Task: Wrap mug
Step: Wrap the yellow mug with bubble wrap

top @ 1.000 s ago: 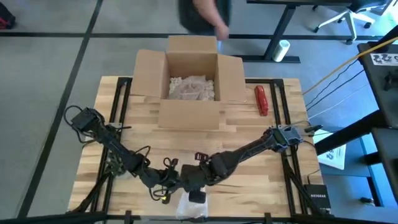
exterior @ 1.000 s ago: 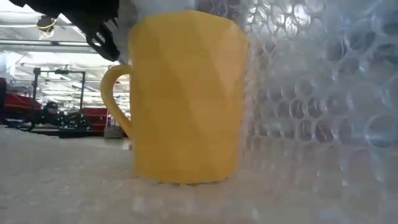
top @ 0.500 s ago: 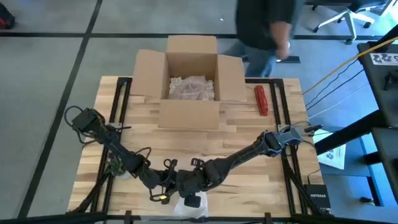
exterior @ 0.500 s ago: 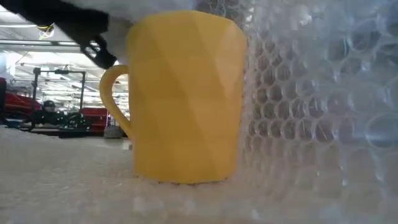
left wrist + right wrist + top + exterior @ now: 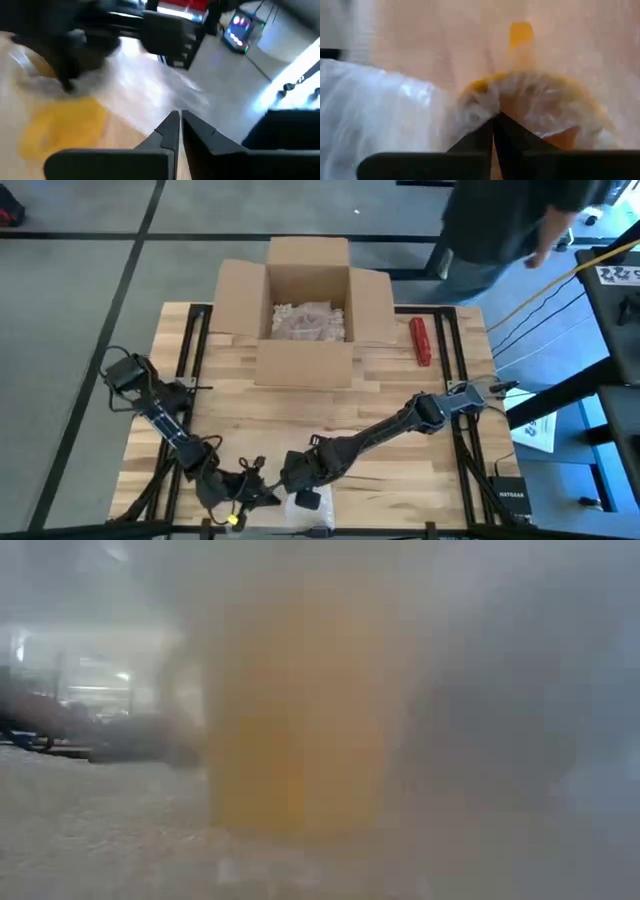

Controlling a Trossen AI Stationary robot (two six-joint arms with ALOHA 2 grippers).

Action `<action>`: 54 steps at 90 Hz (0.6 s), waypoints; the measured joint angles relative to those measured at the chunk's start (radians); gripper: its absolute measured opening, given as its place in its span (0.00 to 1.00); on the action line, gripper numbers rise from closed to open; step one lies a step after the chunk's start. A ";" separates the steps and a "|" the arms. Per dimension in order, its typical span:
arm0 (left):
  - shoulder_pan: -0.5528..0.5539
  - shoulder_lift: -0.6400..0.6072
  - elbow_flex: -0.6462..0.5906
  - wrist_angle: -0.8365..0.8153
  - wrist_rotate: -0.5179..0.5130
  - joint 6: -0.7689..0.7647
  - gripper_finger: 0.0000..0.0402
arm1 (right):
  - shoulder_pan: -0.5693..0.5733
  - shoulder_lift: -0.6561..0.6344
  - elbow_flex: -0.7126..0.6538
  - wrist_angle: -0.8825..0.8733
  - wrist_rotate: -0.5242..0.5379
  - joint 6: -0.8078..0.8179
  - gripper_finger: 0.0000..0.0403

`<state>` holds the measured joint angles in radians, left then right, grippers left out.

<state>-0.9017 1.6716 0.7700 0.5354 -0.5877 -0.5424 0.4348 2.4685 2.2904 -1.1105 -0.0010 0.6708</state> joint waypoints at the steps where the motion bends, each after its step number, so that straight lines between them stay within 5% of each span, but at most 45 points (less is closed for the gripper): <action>1: -0.001 0.001 0.000 0.002 0.000 -0.004 0.00 | -0.003 0.004 -0.003 0.004 -0.009 0.001 0.00; 30: 0.004 0.102 0.000 0.011 0.017 -0.162 0.00 | -0.010 0.020 -0.042 0.140 -0.044 0.004 0.00; 54: 0.021 0.165 0.000 0.225 0.042 -0.064 0.00 | -0.010 0.021 -0.039 0.173 -0.018 0.007 0.00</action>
<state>-0.8809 1.8366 0.7704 0.7600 -0.5462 -0.6063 0.4248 2.4893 2.2513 -0.9373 -0.0189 0.6777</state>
